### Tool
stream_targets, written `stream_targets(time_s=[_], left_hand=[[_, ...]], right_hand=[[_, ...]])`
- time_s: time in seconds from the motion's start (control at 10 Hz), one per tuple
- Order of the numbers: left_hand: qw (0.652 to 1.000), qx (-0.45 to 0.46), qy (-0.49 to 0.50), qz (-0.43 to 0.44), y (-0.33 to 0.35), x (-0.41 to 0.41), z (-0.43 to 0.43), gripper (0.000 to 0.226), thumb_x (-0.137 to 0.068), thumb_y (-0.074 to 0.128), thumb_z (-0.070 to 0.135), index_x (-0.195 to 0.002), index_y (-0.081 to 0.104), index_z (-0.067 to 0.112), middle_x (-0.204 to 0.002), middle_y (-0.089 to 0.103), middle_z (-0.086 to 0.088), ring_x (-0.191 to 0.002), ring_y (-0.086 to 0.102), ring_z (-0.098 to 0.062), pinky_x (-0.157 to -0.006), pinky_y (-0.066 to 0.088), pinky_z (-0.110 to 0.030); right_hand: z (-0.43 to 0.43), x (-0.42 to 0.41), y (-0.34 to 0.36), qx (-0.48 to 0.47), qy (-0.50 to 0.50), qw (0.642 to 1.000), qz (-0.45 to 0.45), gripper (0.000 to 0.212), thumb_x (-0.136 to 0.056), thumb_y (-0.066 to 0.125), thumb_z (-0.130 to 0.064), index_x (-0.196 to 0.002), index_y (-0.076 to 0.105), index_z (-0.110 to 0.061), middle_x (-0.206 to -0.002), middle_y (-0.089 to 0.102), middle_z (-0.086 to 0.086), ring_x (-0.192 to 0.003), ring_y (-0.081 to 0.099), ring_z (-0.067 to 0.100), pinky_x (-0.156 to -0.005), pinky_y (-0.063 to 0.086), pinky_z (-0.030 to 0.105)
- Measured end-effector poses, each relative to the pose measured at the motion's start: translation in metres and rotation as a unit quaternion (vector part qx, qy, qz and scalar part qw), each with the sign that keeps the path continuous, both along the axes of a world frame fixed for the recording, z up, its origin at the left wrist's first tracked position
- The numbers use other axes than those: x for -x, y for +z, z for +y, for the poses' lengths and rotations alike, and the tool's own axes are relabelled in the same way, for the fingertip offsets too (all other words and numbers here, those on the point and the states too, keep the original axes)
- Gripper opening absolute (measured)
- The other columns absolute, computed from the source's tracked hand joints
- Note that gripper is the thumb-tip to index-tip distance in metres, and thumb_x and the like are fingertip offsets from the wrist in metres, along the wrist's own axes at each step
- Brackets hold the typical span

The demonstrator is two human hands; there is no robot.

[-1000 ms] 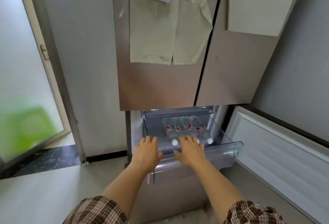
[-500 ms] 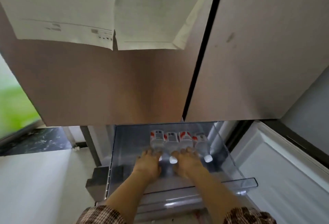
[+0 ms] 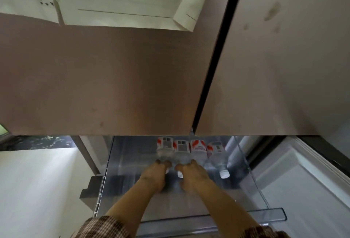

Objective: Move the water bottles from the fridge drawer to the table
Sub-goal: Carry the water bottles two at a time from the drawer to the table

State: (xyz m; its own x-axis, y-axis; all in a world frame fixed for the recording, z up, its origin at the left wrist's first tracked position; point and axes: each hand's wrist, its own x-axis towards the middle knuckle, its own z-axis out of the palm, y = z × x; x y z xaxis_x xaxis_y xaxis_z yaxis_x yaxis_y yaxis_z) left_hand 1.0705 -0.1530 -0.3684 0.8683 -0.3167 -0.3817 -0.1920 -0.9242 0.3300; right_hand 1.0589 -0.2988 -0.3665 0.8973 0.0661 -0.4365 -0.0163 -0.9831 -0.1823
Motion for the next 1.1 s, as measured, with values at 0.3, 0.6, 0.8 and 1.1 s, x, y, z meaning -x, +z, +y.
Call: stream_targets(time_s=[0.3, 0.6, 0.8, 1.1], left_hand=[[0.996, -0.025, 0.007, -0.084, 0.024, 0.022, 0.030, 0.034, -0.089, 0.057, 0.030, -0.121, 0.044, 0.027, -0.128, 0.047, -0.010, -0.112, 0.053, -0.028, -0.092, 0.045, -0.036], [0.974, -0.035, 0.031, -0.220, 0.086, 0.052, 0.037, 0.042, -0.096, 0.041, 0.026, -0.134, 0.037, 0.010, -0.126, 0.056, -0.012, -0.104, 0.061, -0.035, -0.081, 0.049, -0.040], [0.963, 0.078, 0.054, -0.251, 0.111, 0.082, 0.070, 0.033, -0.088, 0.056, 0.033, -0.113, 0.048, 0.014, -0.112, 0.062, -0.009, -0.094, 0.061, -0.031, -0.078, 0.050, -0.040], [0.915, 0.150, 0.109, -0.357, 0.171, 0.170, 0.162, 0.033, -0.086, 0.062, 0.040, -0.112, 0.052, 0.022, -0.107, 0.066, 0.000, -0.078, 0.053, -0.011, -0.066, 0.039, -0.020]], right_hand=[[-0.003, 0.018, 0.028, -0.057, 0.027, 0.993, -0.099, 0.035, -0.083, 0.061, -0.017, -0.114, 0.055, -0.032, -0.112, 0.058, 0.005, -0.103, 0.054, 0.024, -0.072, 0.040, 0.029], [0.018, 0.046, 0.076, -0.088, 0.086, 0.947, -0.297, 0.029, -0.086, 0.056, -0.018, -0.113, 0.063, -0.023, -0.117, 0.065, -0.001, -0.110, 0.056, 0.020, -0.088, 0.046, 0.029], [0.038, 0.071, 0.110, -0.160, 0.041, 0.936, -0.312, 0.019, -0.078, 0.063, -0.014, -0.092, 0.070, -0.024, -0.091, 0.072, 0.001, -0.089, 0.057, 0.026, -0.069, 0.042, 0.031], [0.104, 0.133, 0.196, -0.225, 0.067, 0.926, -0.295, 0.030, -0.069, 0.066, -0.016, -0.089, 0.067, -0.037, -0.095, 0.067, 0.005, -0.094, 0.055, 0.023, -0.077, 0.047, 0.031]])
